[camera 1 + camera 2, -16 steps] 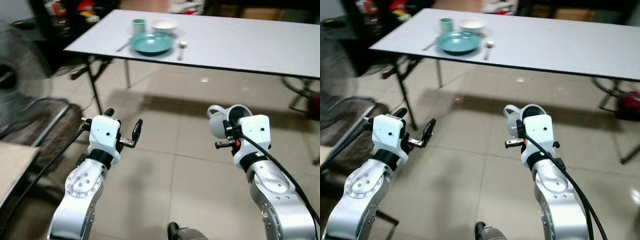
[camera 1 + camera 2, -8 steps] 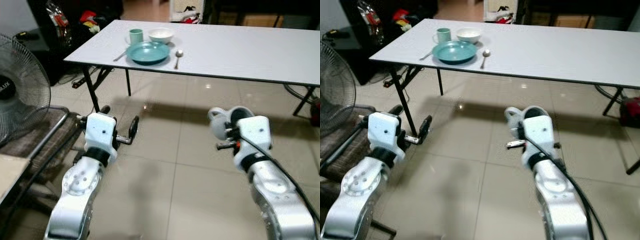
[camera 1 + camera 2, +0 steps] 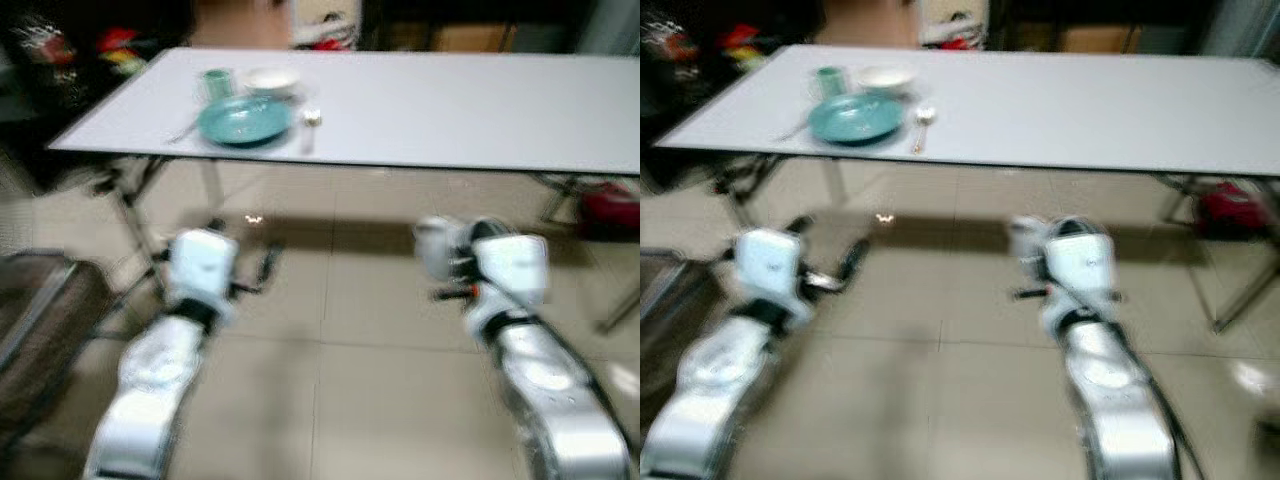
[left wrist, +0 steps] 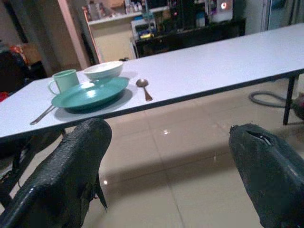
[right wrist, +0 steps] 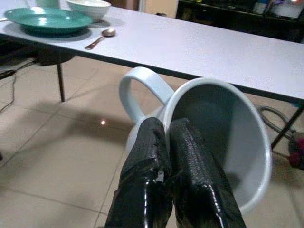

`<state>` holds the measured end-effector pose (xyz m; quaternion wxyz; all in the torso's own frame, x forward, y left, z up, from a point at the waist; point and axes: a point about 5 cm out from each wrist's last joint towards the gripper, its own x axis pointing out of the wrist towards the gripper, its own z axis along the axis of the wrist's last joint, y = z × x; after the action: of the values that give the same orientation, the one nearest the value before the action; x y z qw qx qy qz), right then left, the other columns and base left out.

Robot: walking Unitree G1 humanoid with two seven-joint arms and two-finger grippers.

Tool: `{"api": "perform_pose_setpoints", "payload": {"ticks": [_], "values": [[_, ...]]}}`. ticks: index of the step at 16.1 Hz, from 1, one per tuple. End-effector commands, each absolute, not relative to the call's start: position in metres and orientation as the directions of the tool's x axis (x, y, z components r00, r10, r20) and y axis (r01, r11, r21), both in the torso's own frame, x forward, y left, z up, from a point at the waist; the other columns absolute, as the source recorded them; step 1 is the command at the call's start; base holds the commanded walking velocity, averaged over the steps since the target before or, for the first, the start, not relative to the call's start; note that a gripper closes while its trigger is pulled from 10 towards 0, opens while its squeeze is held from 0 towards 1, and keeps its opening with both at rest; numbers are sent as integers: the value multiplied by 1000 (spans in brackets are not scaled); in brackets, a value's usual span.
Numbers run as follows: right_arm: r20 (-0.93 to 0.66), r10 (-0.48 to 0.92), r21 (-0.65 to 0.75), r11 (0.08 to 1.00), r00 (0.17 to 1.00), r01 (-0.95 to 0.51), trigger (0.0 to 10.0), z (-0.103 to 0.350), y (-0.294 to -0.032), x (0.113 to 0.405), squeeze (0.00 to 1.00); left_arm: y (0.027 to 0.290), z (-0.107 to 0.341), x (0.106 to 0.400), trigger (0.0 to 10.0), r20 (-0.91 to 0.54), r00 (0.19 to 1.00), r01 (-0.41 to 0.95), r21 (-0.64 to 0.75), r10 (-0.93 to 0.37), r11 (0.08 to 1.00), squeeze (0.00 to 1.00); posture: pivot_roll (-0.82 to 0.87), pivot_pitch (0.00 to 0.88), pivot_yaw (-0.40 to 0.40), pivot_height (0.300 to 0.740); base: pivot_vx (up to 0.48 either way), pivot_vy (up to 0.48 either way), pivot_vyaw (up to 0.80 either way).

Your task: Setting the table

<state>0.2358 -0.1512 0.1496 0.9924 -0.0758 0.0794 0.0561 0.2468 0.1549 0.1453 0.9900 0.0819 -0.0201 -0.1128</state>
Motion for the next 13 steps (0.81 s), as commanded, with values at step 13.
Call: {"api": "perform_pose_setpoints", "payload": {"ticks": [13], "values": [[-97, 118, -228, 964, 988, -137, 10000, 148, -153, 240, 0, 153, 138, 247, 10000, 32, 987, 150, 139, -155, 979, 0, -35, 0, 24, 740, 339, 0, -115]]}}
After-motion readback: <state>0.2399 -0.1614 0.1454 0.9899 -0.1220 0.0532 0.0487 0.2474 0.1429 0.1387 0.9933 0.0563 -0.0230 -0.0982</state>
